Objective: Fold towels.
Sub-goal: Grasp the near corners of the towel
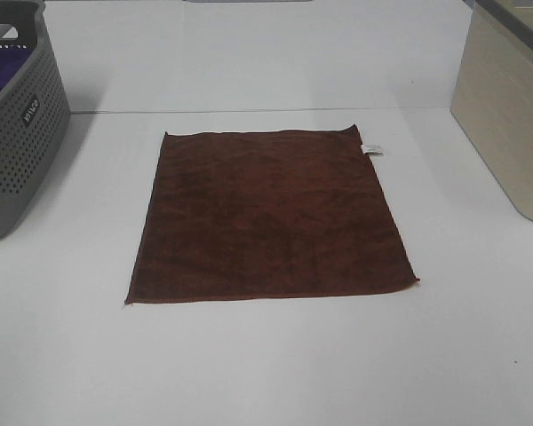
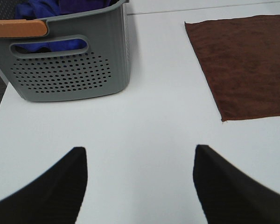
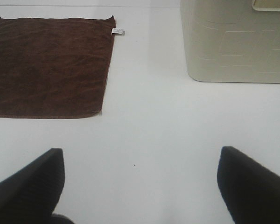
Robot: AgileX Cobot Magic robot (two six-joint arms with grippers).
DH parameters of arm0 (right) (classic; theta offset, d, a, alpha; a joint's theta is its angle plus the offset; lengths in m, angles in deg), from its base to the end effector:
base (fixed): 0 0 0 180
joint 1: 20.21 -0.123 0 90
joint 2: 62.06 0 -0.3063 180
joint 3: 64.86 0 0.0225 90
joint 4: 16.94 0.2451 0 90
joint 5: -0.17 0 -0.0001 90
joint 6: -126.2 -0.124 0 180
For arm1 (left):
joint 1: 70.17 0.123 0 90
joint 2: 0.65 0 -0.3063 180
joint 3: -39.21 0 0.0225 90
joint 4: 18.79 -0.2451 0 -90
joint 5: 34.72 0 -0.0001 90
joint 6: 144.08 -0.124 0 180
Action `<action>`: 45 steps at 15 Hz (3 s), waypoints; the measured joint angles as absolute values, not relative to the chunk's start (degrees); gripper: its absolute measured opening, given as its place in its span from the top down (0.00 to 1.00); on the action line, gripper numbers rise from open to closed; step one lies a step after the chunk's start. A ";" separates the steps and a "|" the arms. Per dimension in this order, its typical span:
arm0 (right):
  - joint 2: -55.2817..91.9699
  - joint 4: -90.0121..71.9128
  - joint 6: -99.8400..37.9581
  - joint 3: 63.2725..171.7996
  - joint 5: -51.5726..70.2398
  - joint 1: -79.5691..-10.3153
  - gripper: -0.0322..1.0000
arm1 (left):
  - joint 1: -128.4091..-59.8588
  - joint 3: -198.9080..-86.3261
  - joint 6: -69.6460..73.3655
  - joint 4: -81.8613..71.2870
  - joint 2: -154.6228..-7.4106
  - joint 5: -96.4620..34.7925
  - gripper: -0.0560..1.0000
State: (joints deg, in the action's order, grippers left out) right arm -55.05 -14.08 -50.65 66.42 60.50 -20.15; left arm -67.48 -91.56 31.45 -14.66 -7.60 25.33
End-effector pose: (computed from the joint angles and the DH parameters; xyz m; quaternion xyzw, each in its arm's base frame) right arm -0.0029 0.0054 0.2625 -0.0239 0.8477 0.0101 0.5298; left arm -0.0015 -0.0078 0.2605 0.0144 0.8484 -0.0030 0.5291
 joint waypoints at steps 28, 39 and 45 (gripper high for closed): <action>-9.10 -12.88 -50.71 79.32 36.44 -22.10 0.24 | -67.48 -105.60 28.47 -4.46 -60.94 1.72 0.27; 27.74 -7.72 -50.65 84.07 43.65 -22.10 0.24 | -76.01 -106.98 28.81 -1.65 -89.36 4.93 0.27; 36.56 -5.37 -50.54 86.76 45.03 -22.10 0.24 | -79.17 -106.98 30.93 3.33 -98.76 -2.69 0.27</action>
State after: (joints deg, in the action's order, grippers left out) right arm 36.56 -5.37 -50.54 86.76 45.03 -22.10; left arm -79.17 -106.98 30.93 3.33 -98.76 -2.69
